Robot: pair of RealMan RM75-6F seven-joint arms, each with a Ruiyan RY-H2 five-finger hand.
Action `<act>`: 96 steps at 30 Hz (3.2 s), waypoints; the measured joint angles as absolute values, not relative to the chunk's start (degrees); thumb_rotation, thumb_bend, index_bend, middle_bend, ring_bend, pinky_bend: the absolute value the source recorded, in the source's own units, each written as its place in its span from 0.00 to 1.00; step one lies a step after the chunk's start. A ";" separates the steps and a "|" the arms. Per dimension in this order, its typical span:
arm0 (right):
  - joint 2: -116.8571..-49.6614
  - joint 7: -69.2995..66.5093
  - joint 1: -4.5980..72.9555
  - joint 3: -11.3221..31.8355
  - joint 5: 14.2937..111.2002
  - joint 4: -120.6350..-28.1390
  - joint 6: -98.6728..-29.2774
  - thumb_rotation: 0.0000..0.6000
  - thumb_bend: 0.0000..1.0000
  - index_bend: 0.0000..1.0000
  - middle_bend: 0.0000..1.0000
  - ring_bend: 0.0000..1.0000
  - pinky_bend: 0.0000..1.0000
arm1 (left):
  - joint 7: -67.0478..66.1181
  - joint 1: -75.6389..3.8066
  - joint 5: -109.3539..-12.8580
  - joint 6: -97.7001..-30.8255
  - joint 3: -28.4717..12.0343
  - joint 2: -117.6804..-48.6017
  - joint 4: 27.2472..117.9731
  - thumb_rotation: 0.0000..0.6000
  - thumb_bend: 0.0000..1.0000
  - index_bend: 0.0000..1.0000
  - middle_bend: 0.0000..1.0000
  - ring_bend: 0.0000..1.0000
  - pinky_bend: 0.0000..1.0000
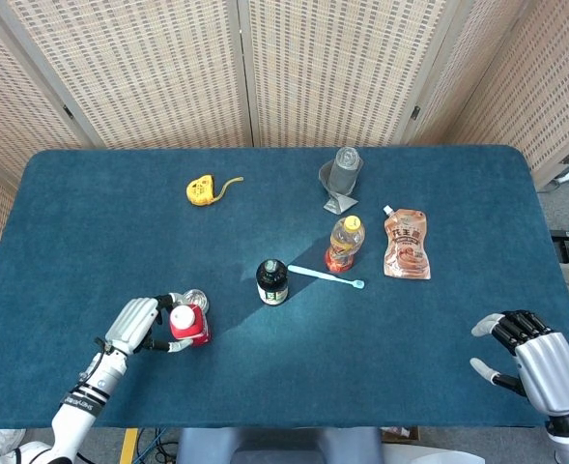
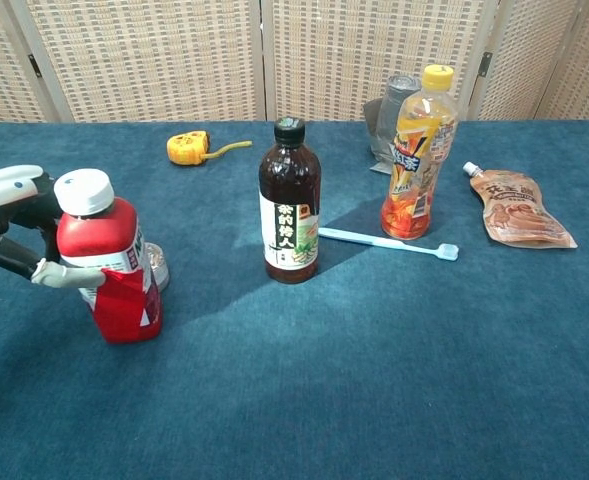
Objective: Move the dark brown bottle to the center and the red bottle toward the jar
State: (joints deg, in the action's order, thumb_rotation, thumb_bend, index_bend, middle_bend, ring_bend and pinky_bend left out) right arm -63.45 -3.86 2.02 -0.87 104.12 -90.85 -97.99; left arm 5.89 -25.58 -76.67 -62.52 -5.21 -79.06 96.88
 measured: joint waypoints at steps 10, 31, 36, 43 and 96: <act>-63.46 -3.99 2.13 -0.76 103.90 -90.75 -97.76 1.00 0.00 0.49 0.48 0.39 0.40 | 5.56 -25.71 -75.91 -62.18 -5.17 -79.23 96.51 1.00 0.15 0.55 0.51 0.43 0.53; -63.35 -4.29 2.32 -0.56 103.64 -90.66 -97.54 1.00 0.00 0.49 0.48 0.39 0.40 | 5.08 -25.76 -75.08 -62.64 -5.57 -79.80 96.16 1.00 0.15 0.51 0.51 0.42 0.53; -63.38 -4.31 2.41 -0.53 103.59 -90.64 -97.40 1.00 0.00 0.49 0.48 0.39 0.40 | 4.70 -25.74 -74.49 -62.51 -5.64 -79.67 96.33 1.00 0.15 0.43 0.44 0.41 0.53; -63.32 -4.47 2.48 -0.43 103.47 -90.60 -97.40 1.00 0.00 0.49 0.48 0.39 0.40 | 4.97 -25.46 -75.03 -63.06 -5.51 -79.35 96.83 1.00 0.15 0.28 0.09 0.24 0.53; -58.32 6.67 2.82 4.65 80.89 -98.34 -85.44 1.00 0.01 0.49 0.48 0.39 0.40 | 3.41 -8.30 -92.43 -90.99 1.13 -67.60 87.11 1.00 0.15 0.16 0.06 0.15 0.43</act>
